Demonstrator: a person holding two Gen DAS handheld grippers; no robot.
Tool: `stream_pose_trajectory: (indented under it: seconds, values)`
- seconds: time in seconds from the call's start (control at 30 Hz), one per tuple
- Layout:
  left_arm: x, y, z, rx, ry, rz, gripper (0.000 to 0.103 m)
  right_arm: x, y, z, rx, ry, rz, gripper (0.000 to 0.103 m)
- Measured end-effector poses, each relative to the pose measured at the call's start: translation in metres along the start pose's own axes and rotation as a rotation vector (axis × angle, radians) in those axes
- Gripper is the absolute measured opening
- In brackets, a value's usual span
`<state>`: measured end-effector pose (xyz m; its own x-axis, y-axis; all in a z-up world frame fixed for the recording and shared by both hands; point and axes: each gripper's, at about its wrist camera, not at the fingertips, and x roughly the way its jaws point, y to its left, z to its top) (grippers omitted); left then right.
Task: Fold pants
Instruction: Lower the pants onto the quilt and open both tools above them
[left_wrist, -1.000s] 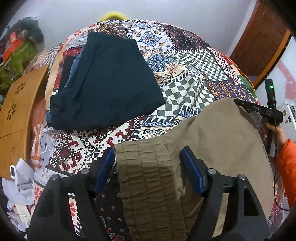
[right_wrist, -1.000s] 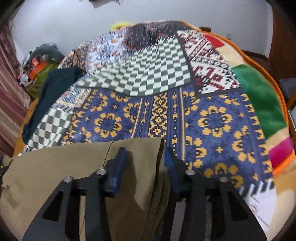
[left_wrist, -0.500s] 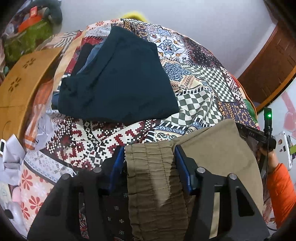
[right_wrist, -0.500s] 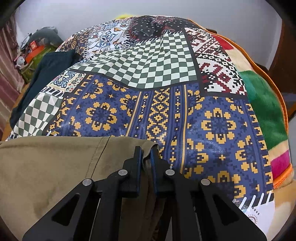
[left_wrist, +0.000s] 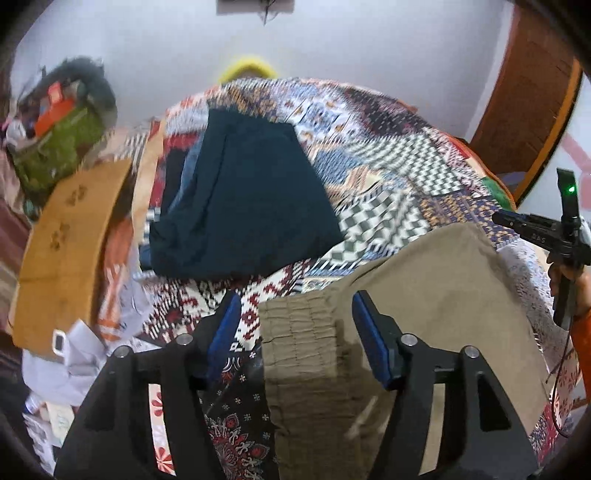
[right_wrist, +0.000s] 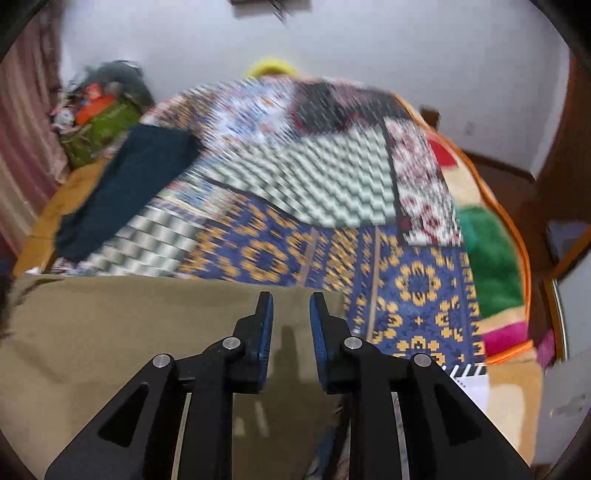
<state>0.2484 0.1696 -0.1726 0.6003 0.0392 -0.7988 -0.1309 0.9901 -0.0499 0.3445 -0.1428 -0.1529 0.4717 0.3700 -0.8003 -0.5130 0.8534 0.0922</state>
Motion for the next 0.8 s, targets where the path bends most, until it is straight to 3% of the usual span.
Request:
stream_pose_trajectory:
  seconds: [0.2, 0.33, 0.47, 0.7, 0.8]
  values:
    - [-0.028, -0.023, 0.012, 0.042, -0.074, -0.032, 0.087, -0.048, 0.052, 0.005, -0.07, -0.09, 0.151, 0.033]
    - [-0.022, -0.039, 0.014, 0.063, -0.052, -0.048, 0.094, -0.051, 0.087, 0.001, -0.114, -0.08, 0.236, 0.039]
    - [0.004, -0.047, 0.009, 0.055, 0.043, -0.078, 0.095, -0.034, 0.114, -0.011, -0.122, -0.01, 0.309, 0.054]
    - [0.044, -0.047, -0.018, 0.065, 0.207, -0.069, 0.095, 0.002, 0.13, -0.041, -0.122, 0.159, 0.362, 0.061]
    - [0.041, -0.048, -0.031, 0.096, 0.204, -0.044, 0.095, 0.002, 0.124, -0.055, -0.102, 0.183, 0.355, 0.064]
